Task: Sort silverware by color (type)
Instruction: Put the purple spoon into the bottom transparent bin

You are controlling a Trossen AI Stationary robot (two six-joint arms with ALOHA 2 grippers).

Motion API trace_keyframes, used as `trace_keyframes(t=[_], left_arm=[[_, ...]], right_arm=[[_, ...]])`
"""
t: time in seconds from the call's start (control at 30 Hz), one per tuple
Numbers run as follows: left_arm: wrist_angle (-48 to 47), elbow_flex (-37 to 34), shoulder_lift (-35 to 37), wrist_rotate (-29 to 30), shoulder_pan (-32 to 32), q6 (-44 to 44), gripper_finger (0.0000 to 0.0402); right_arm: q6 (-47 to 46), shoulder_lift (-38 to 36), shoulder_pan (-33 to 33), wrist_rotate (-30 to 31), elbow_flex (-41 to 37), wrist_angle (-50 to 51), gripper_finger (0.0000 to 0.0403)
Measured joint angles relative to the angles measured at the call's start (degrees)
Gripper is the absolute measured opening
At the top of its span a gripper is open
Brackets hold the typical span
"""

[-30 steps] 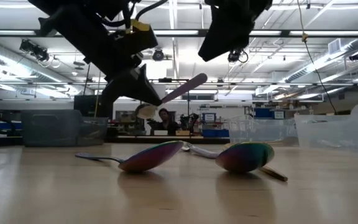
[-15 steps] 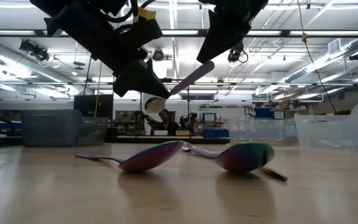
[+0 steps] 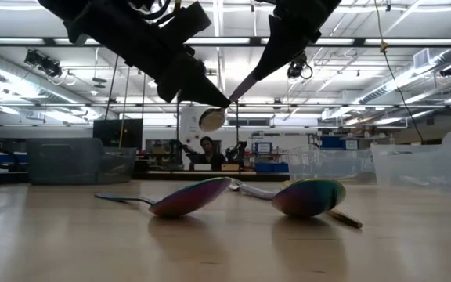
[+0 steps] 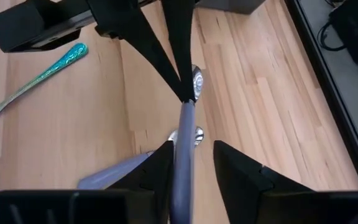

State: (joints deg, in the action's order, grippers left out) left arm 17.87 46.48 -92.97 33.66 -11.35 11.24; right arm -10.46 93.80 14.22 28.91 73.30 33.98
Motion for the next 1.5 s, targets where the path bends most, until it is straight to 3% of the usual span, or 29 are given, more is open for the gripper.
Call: trace_keyframes(t=[0.4, 0.87, 1.17, 1.5], left_arm=[[1.25, 0.00, 0.00, -0.65, 0.00, -0.16, 0.0014], [3.19, 0.02, 0.09, -0.99, -0.11, -1.59, 0.0112], [3.12, 0.02, 0.09, -2.60, -0.42, -1.61, 0.0116], [3.29, 0.02, 0.09, -5.50, -0.52, -1.63, 0.0117]], right_arm=[[-1.28, -0.04, -0.02, -0.94, 0.00, 0.13, 0.0037], [-9.37, -0.04, 0.01, -1.76, -0.09, 6.54, 0.0038], [-13.07, -0.41, 0.02, -2.76, 0.26, 13.09, 0.0041], [-21.19, -0.60, 0.08, -3.04, 10.81, 32.89, 0.0042]])
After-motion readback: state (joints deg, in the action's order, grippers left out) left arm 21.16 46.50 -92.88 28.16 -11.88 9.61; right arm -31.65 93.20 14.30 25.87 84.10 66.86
